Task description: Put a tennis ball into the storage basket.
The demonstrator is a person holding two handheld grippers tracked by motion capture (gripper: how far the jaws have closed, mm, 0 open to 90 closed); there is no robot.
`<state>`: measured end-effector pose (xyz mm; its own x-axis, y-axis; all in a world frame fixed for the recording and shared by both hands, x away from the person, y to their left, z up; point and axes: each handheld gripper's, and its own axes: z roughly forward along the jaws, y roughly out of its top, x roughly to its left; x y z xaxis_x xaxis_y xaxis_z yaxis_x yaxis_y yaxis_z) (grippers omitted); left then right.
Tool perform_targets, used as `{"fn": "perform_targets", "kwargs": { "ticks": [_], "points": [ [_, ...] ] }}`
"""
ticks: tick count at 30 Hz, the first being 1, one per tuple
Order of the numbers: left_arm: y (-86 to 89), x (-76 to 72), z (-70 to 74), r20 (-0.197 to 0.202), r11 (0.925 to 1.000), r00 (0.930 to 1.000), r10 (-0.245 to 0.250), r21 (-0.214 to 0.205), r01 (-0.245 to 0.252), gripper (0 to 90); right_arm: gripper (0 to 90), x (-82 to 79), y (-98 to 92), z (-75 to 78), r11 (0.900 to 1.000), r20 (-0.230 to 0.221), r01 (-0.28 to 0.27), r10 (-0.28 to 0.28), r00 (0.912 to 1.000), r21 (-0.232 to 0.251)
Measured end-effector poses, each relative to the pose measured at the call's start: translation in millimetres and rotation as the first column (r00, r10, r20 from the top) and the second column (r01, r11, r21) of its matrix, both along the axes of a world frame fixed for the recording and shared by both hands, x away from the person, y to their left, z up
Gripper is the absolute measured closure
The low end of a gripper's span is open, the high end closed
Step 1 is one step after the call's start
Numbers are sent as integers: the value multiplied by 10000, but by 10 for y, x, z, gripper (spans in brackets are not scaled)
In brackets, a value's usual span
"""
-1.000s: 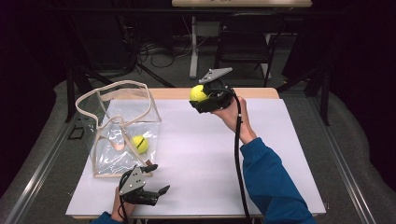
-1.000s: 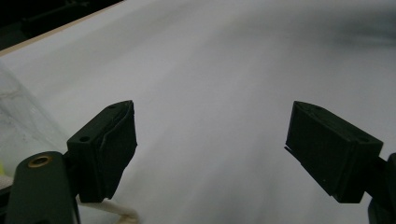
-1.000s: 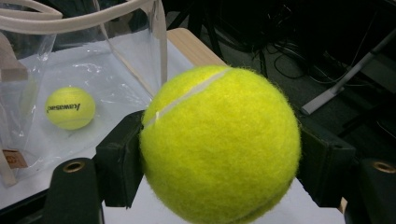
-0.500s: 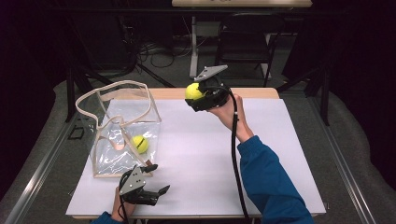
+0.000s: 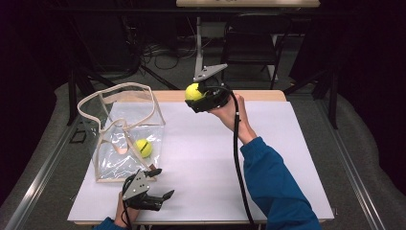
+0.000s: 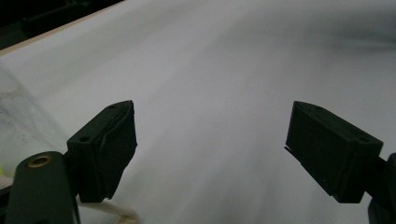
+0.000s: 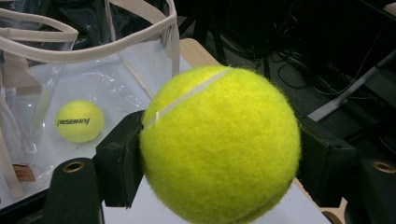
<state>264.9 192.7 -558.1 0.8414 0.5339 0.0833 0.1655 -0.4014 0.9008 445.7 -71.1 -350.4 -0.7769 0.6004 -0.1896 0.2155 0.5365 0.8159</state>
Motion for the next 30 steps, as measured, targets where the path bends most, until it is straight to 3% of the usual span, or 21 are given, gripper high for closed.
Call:
{"fn": "perform_targets", "kwargs": {
  "ticks": [30],
  "points": [
    [6, 0, -1, -48, 9999, 9999, 124, 13, -124, 160, 262, 16, 208, 75, 9995, 95, -300, 299, 9995, 80]
  ]
}}
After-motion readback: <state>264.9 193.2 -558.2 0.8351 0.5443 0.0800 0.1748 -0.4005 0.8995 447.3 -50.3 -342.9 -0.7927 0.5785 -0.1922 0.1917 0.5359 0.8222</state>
